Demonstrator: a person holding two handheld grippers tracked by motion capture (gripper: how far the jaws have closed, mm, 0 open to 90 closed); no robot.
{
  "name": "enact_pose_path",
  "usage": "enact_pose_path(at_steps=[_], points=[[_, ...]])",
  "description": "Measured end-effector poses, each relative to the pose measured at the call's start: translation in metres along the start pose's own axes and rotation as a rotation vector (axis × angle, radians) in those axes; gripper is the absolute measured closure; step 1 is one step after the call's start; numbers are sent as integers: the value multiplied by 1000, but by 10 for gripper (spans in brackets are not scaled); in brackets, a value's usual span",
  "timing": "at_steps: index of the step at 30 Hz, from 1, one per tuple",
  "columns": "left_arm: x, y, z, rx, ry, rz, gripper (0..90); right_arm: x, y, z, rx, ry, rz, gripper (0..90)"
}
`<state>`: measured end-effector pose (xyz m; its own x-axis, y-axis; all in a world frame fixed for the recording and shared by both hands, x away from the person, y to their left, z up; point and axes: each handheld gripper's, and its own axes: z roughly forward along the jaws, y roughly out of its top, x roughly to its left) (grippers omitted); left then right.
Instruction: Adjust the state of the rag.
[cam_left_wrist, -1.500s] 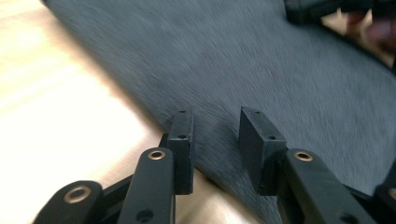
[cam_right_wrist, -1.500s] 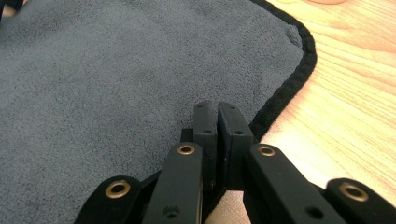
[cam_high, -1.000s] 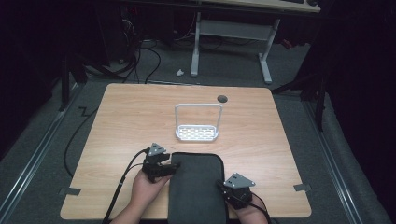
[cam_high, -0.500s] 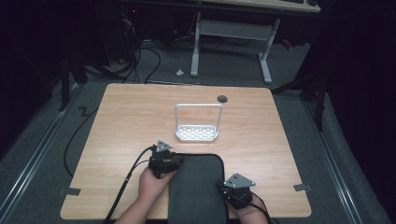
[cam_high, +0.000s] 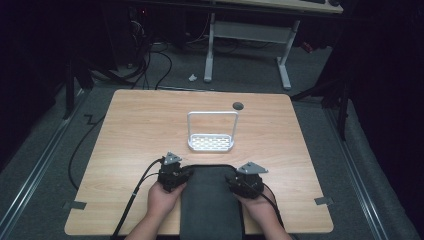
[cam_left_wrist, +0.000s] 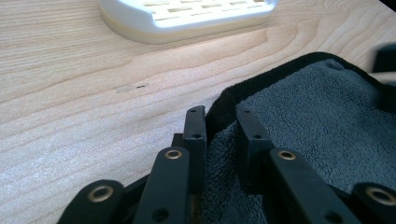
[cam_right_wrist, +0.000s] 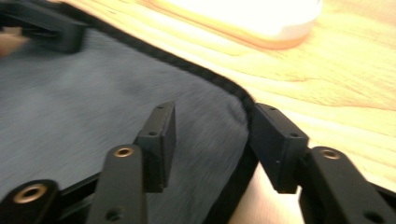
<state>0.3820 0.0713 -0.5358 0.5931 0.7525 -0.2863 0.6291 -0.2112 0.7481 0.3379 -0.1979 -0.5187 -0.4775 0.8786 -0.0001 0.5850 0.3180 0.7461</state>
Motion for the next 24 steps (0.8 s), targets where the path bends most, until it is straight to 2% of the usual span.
enact_pose_path(at_steps=[2, 3, 6, 10, 13, 16, 20, 24], points=[[0, 0, 0, 0, 0, 1, 762, -4, 2, 11, 25, -15, -4, 451], [0, 0, 0, 1, -1, 0, 762, -5, 2, 13, 35, -1, 8, 432], [1, 0, 0, -1, -8, -7, 761, -4, 1, 14, 45, 11, 1, 416], [1, 0, -1, -2, -8, -10, 758, -3, -1, 14, 50, 17, 10, 439], [3, 0, -2, -6, -13, -23, 747, -1, -2, 13, 43, 21, 10, 490], [3, -1, -3, -13, -13, -31, 742, 3, -3, 12, 36, 37, 13, 631], [3, 0, -4, -5, -8, -31, 727, 5, -3, 11, 35, 57, 29, 727], [3, -1, -7, 11, -1, -65, 629, 6, -2, 11, 40, 66, 23, 770]])
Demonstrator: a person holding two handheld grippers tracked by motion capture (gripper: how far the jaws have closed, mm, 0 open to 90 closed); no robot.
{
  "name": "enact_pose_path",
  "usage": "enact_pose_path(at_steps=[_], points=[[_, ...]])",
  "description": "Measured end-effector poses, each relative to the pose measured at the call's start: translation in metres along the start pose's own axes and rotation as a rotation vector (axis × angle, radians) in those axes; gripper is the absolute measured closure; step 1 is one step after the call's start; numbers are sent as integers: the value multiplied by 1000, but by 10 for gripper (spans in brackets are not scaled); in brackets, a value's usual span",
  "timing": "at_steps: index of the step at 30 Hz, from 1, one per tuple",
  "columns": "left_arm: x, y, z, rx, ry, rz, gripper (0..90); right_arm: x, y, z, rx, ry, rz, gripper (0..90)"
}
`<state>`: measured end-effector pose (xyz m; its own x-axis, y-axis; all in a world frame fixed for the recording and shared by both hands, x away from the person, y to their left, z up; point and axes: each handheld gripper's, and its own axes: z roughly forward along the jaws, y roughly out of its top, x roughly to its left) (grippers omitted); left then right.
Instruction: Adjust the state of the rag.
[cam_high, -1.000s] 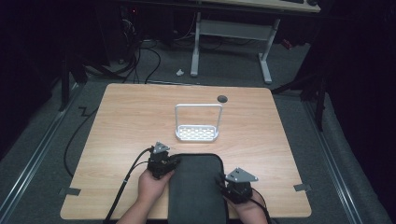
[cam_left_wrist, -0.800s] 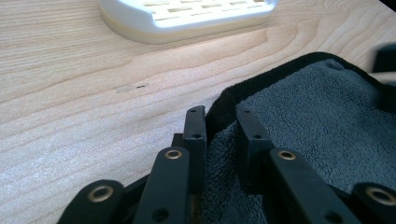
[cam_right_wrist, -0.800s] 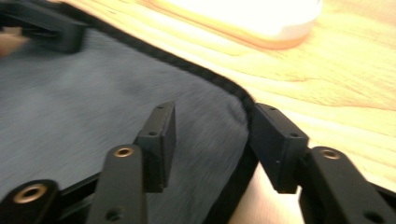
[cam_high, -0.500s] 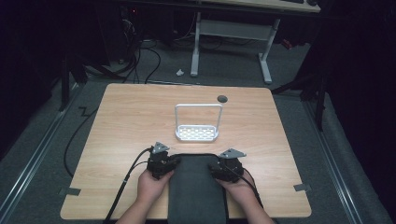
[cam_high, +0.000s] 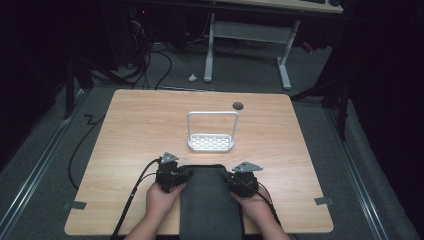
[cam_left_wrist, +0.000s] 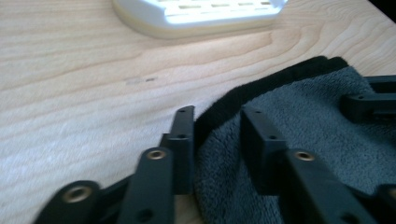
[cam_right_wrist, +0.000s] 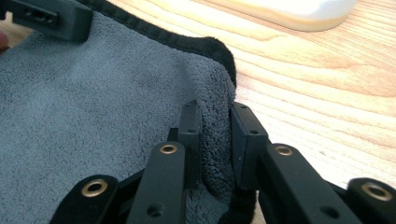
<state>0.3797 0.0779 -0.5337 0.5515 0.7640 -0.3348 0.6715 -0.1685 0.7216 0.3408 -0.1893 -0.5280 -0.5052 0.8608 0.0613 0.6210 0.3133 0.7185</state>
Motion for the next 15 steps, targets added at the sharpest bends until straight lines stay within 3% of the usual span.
enact_pose_path(at_steps=[3, 8, 12, 15], points=[[-1, -2, -2, 3, -4, -1, 606, 0, -1, 0, -7, 1, -1, 780], [-3, -1, -2, -6, -19, -2, 799, 1, -2, 0, -20, -3, 3, 791], [-12, 3, -10, -68, 0, 56, 811, 3, -2, -8, -63, -18, -4, 793], [-17, 6, -17, -113, -3, 71, 810, 4, 0, -17, -115, -24, 1, 792]])
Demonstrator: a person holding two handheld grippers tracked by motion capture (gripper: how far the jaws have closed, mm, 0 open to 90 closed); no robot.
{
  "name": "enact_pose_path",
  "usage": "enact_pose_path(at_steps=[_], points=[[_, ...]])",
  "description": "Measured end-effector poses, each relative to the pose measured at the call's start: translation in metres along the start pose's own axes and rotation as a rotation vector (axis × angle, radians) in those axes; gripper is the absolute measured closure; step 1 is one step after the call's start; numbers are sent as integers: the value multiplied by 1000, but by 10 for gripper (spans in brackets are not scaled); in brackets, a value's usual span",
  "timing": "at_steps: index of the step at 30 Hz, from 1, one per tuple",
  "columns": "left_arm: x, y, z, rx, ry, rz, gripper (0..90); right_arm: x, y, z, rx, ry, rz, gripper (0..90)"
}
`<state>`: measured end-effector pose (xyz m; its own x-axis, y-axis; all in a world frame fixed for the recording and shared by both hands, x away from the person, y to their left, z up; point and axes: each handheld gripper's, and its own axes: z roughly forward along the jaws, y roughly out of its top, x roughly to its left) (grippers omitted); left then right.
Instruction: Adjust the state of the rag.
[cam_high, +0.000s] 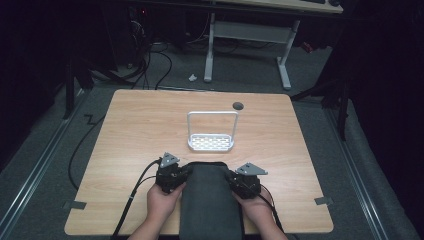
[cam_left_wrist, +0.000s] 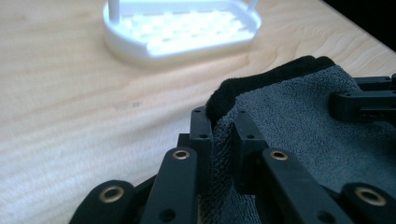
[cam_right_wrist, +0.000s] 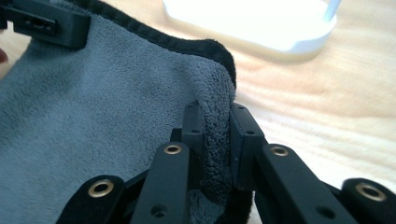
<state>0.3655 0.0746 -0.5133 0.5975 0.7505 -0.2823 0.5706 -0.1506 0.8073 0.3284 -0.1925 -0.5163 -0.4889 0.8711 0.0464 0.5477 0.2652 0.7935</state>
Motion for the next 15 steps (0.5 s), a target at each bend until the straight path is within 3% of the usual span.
enact_pose_path(at_steps=[7, 15], points=[[-8, 12, -17, -86, -5, 23, 809, 7, 9, -19, -111, -35, -26, 792], [-13, 33, -34, -159, 8, 41, 811, 15, 29, -35, -199, -76, -50, 791]])
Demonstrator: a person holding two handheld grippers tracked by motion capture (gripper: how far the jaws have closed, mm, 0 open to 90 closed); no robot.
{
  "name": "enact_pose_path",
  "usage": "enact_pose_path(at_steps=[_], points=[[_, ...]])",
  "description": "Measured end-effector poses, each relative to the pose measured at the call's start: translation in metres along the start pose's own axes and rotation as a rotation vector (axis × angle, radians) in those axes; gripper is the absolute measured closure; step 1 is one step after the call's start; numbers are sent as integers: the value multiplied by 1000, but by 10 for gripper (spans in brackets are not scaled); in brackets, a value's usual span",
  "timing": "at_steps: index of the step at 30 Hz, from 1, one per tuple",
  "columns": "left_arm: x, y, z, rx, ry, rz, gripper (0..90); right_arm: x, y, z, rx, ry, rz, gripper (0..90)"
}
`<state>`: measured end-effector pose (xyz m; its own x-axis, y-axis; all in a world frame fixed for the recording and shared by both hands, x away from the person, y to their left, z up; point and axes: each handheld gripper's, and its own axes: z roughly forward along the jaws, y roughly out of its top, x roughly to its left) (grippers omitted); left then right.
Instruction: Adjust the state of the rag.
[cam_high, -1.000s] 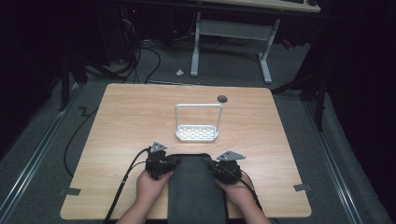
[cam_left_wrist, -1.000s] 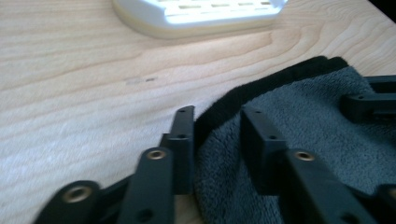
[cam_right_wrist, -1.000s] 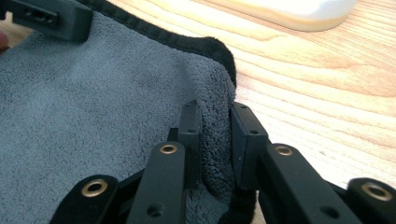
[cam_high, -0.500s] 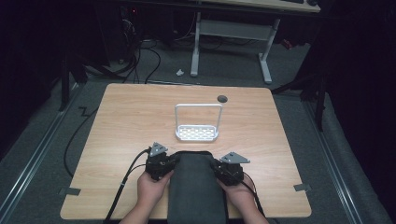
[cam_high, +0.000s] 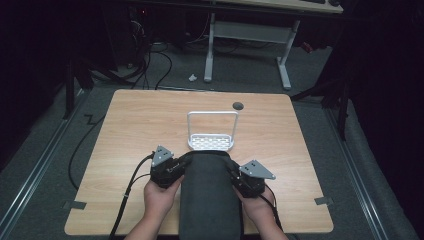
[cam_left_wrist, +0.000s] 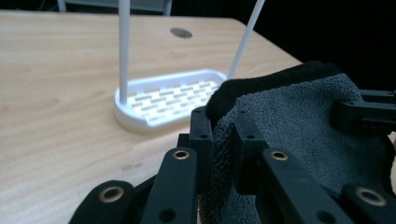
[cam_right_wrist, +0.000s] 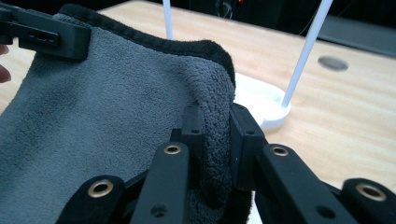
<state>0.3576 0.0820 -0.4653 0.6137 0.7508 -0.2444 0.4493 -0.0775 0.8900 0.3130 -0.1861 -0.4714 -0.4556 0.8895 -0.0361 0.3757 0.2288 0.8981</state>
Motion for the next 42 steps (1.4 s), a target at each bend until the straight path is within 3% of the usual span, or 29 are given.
enact_pose_path(at_steps=[9, 10, 15, 27, 31, 42], points=[[-4, 38, -10, -67, 7, 38, 812, -4, 40, -10, -80, -27, -26, 791], [-6, 49, -12, -90, 9, 49, 812, -5, 44, -11, -92, -29, -30, 791], [-9, 74, -20, -134, 14, 76, 812, -8, 70, -18, -145, -42, -34, 791], [-14, 122, -36, -225, 21, 122, 812, -14, 121, -28, -237, -67, -61, 791], [-15, 135, -38, -243, 23, 151, 814, -16, 133, -31, -264, -74, -64, 791], [-9, 164, -31, -259, 38, 184, 815, -23, 159, -28, -292, -89, -85, 790]])
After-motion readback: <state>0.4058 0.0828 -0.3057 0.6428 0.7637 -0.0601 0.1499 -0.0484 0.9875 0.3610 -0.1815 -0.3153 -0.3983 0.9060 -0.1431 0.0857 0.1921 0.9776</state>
